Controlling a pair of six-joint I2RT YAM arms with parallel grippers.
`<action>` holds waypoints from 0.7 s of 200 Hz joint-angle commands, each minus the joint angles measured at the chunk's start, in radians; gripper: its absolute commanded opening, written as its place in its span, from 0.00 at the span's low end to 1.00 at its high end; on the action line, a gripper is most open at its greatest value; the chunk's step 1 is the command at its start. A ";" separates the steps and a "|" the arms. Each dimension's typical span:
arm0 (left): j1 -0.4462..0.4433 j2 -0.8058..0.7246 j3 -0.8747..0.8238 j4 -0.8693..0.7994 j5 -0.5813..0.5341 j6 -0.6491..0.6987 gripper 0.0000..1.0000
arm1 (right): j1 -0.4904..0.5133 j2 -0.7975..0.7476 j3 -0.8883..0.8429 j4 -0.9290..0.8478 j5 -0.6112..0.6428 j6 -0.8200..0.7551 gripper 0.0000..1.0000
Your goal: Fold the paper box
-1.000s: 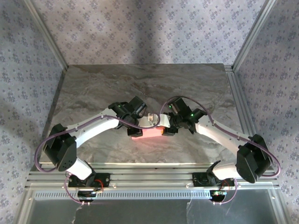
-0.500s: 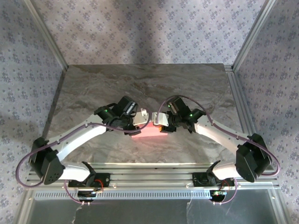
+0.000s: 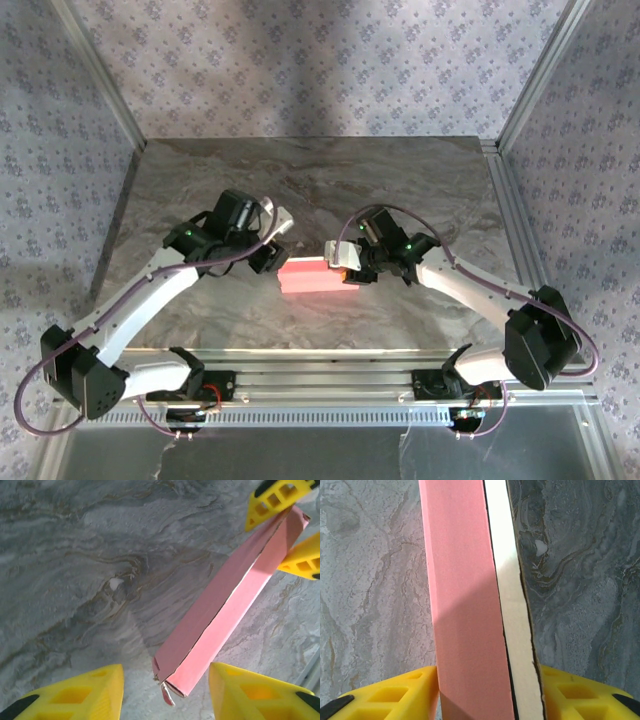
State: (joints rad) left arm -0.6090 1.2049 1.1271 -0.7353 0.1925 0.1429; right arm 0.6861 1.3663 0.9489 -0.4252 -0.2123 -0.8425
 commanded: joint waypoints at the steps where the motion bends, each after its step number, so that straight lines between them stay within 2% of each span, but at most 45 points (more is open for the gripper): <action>1: 0.001 0.021 0.064 -0.131 0.097 -0.113 0.47 | 0.002 0.019 0.011 -0.031 0.005 0.022 0.50; 64: 0.001 0.052 0.050 -0.206 0.059 -0.133 0.36 | 0.000 0.026 0.022 -0.042 0.002 0.029 0.50; 109: 0.001 0.095 0.034 -0.174 0.060 -0.118 0.27 | -0.003 0.029 0.022 -0.045 0.000 0.036 0.49; 140: 0.001 0.116 0.018 -0.167 0.027 -0.117 0.26 | -0.003 0.031 0.025 -0.048 0.001 0.042 0.49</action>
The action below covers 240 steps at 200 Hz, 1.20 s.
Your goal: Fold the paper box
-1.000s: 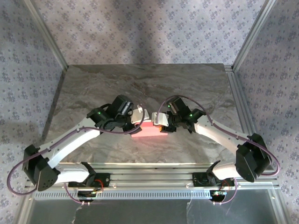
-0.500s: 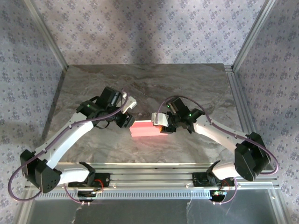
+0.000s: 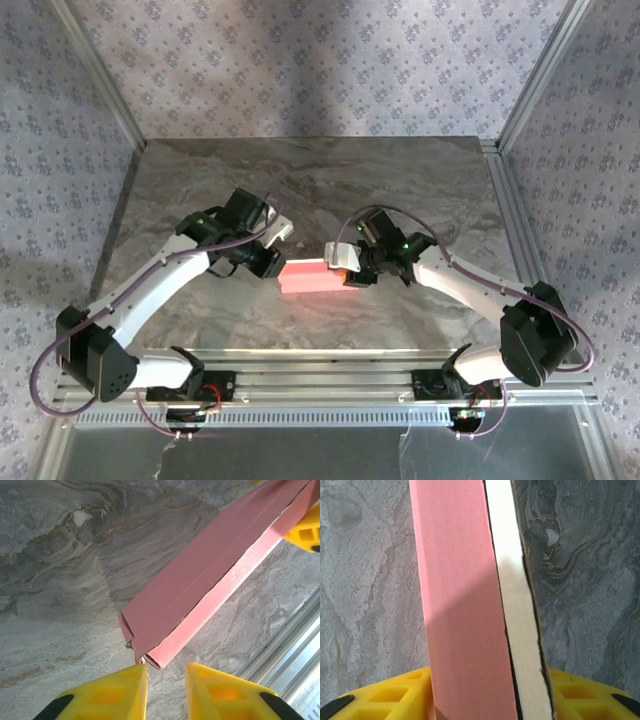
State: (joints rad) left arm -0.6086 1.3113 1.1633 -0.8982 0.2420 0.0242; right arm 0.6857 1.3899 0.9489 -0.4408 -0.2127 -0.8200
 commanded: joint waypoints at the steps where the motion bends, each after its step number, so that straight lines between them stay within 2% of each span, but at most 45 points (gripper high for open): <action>1: 0.001 0.009 -0.019 -0.004 -0.023 0.002 0.26 | -0.002 0.007 0.025 -0.031 0.001 0.019 0.49; 60: 0.001 -0.003 -0.025 0.004 -0.084 0.000 0.28 | -0.007 0.009 0.026 -0.031 -0.005 0.023 0.49; 137: 0.000 0.017 0.003 0.025 -0.061 -0.050 0.22 | -0.011 0.007 0.028 -0.034 -0.008 0.032 0.48; 193: 0.000 0.023 0.021 0.035 -0.067 -0.051 0.27 | -0.009 0.007 0.026 -0.038 -0.012 0.038 0.47; 240: 0.001 0.052 0.043 0.034 -0.044 -0.047 0.14 | -0.010 0.005 0.027 -0.035 -0.012 0.039 0.47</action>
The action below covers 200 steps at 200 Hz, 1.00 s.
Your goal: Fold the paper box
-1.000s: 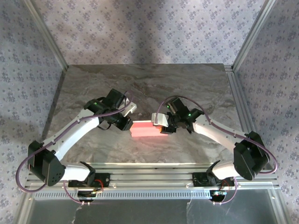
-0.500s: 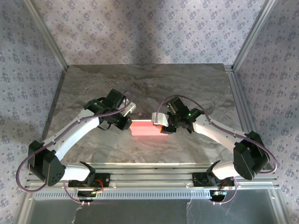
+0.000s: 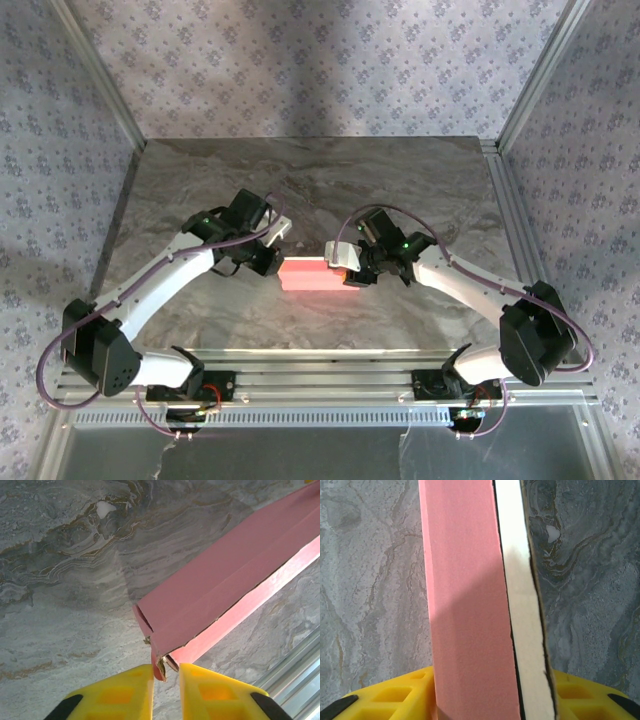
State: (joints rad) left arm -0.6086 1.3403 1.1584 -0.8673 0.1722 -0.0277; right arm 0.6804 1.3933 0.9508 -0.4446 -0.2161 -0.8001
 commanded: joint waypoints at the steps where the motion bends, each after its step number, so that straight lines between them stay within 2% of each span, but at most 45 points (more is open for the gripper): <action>1: 0.001 0.024 0.049 0.002 0.026 0.005 0.14 | -0.005 0.001 0.025 -0.031 -0.009 0.020 0.47; 39: 0.001 0.033 0.061 -0.013 0.024 0.005 0.04 | -0.004 0.002 0.022 -0.021 -0.009 0.026 0.47; 70: 0.001 0.038 0.058 -0.018 0.027 -0.007 0.01 | -0.005 0.001 0.022 -0.024 -0.009 0.026 0.47; 113: 0.001 0.044 0.064 -0.020 0.025 -0.014 0.00 | -0.005 0.002 0.022 -0.026 -0.006 0.030 0.47; 175: -0.005 0.058 0.069 -0.019 0.033 -0.048 0.07 | -0.008 0.001 0.017 -0.018 -0.009 0.043 0.47; 200: -0.007 0.059 0.062 -0.005 0.030 -0.081 0.06 | -0.011 0.002 0.017 -0.017 -0.010 0.046 0.47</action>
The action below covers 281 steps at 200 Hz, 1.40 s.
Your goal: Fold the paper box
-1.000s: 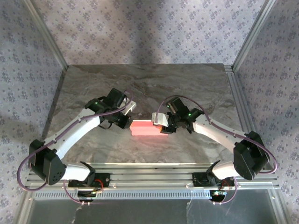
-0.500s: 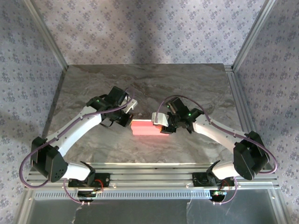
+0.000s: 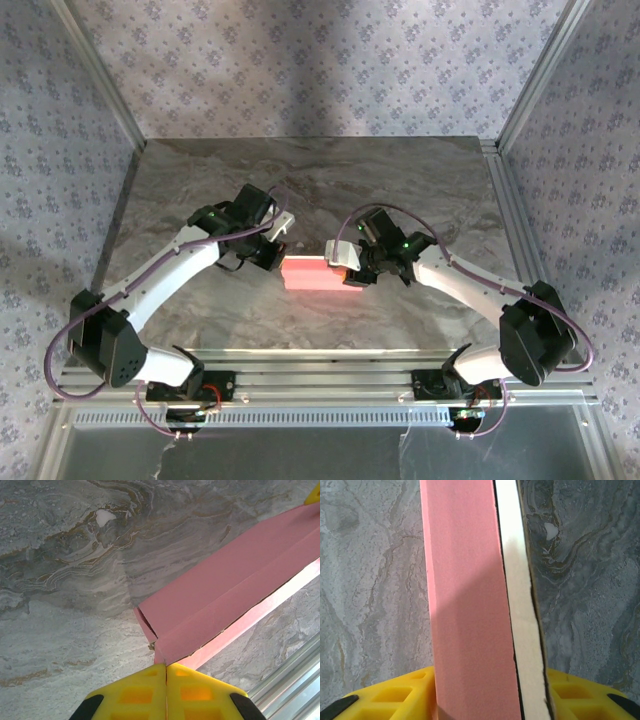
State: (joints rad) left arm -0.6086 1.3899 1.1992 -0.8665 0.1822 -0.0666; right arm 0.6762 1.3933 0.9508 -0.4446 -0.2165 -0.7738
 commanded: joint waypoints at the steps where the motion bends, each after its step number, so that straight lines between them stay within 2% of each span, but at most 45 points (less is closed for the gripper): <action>1: -0.007 0.010 0.021 -0.004 0.020 -0.044 0.06 | -0.006 0.002 0.017 -0.017 -0.011 0.021 0.47; 28: -0.008 0.008 0.017 0.013 0.016 -0.106 0.00 | -0.008 0.003 0.018 -0.011 -0.014 0.027 0.47; 125: 0.000 0.008 -0.007 0.099 0.053 -0.457 0.00 | -0.006 0.006 0.020 -0.008 -0.014 0.042 0.47; 200: 0.000 0.015 -0.059 0.158 0.072 -0.524 0.00 | -0.008 0.002 0.014 -0.006 -0.016 0.045 0.47; 281: -0.001 -0.022 -0.117 0.215 0.042 -0.589 0.00 | -0.011 0.002 0.009 -0.004 -0.013 0.048 0.47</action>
State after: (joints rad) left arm -0.6086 1.3857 1.1126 -0.6533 0.2356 -0.6315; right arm 0.6724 1.3933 0.9508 -0.4438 -0.2169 -0.7441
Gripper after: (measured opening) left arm 0.046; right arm 0.468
